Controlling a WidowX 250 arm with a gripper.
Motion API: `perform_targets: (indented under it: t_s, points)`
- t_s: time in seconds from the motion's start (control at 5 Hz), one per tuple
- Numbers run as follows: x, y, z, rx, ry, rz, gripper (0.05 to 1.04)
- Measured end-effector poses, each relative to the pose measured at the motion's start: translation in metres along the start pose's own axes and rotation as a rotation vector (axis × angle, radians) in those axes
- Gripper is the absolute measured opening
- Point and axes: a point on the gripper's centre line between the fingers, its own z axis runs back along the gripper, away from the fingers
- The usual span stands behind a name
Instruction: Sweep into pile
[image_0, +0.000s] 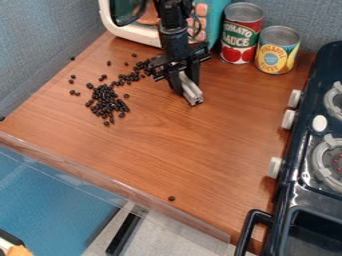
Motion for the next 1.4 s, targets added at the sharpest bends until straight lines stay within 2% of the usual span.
perform_targets:
  t_s: [0.4, 1.0, 1.4]
  points:
    - [0.006, 0.028, 0.003, 0.007, -0.003, 0.049, 0.385]
    - [0.000, 0.067, 0.010, 0.035, -0.003, 0.086, 0.385]
    - [-0.002, 0.070, 0.011, 0.026, -0.019, 0.086, 0.385]
